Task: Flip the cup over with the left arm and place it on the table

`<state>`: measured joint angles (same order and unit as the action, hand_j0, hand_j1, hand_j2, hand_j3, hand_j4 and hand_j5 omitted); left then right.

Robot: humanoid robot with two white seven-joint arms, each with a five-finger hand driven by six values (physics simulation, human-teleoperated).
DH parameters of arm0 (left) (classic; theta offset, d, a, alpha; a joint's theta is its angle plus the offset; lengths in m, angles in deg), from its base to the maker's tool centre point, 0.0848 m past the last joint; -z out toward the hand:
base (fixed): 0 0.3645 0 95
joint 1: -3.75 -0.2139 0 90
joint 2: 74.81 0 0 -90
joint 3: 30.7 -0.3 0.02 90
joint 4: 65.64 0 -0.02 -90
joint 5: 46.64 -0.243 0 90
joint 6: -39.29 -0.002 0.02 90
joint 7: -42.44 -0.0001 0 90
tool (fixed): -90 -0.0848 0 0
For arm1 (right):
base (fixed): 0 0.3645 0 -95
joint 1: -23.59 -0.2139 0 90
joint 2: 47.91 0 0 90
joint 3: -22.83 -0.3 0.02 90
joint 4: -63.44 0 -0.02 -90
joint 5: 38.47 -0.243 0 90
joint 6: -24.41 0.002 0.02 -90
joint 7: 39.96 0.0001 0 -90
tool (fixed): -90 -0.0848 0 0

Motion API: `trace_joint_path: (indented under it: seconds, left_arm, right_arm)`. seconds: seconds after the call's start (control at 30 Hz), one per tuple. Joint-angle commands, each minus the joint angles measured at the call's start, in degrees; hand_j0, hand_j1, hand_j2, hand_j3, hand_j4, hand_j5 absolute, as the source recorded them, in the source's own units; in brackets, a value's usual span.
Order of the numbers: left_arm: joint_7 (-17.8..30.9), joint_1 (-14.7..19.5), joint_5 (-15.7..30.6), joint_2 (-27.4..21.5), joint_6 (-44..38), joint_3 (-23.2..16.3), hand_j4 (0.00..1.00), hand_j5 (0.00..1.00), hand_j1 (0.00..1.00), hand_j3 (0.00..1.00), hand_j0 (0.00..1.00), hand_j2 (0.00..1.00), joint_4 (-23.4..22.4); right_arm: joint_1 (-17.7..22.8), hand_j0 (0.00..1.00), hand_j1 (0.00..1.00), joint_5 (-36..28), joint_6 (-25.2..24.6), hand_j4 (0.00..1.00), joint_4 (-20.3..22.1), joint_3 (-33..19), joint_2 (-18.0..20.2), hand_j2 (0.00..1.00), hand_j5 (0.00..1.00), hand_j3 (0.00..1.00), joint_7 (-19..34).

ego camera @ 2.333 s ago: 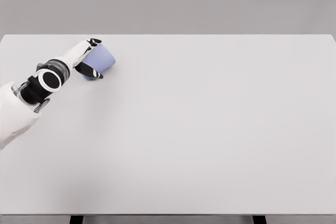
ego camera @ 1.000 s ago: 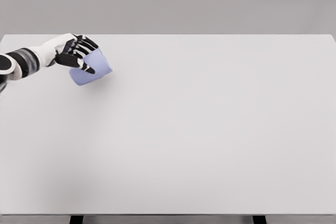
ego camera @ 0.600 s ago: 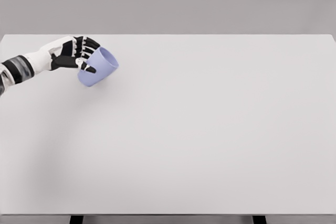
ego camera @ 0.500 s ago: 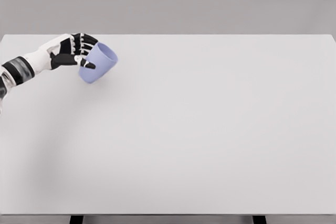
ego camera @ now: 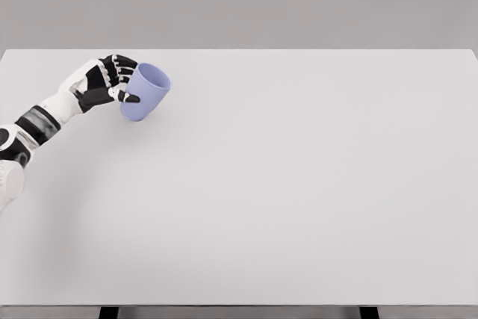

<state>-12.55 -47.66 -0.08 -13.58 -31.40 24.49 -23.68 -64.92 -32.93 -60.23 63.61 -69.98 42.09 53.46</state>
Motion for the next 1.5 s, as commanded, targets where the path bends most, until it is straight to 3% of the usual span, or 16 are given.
trace_joint_path:
  seconds: [0.0, 0.43, 0.7, 1.47]
  left_arm:
    - [0.0, -0.2, 1.3, 0.8, 2.1, 0.5, 0.52, 0.52, 0.52, 0.52, 0.52, 0.52, -1.4]
    - [0.0, -2.6, 2.1, 0.7, 4.6, 0.6, 0.61, 0.61, 0.61, 0.61, 0.61, 0.61, -3.6]
    - [0.0, -2.8, 2.0, 0.8, 7.8, 0.6, 1.0, 1.0, 1.0, 1.0, 1.0, 1.0, -5.7]
    - [0.0, -2.0, 1.3, -4.2, 8.0, 0.9, 1.0, 1.0, 1.0, 1.0, 1.0, 1.0, -5.4]
  right_arm:
    - [0.0, 1.0, 1.0, 0.0, 0.0, 1.0, 0.0, 0.0, 0.0, 1.0, 1.0, 1.0, 0.0]
    - [0.0, 1.0, 1.0, 0.0, 0.0, 1.0, 0.0, 0.0, 0.0, 1.0, 1.0, 1.0, 0.0]
    - [0.0, 1.0, 1.0, 0.0, 0.0, 1.0, 0.0, 0.0, 0.0, 1.0, 1.0, 1.0, 0.0]
    - [0.0, 1.0, 1.0, 0.0, 0.0, 1.0, 0.0, 0.0, 0.0, 1.0, 1.0, 1.0, 0.0]
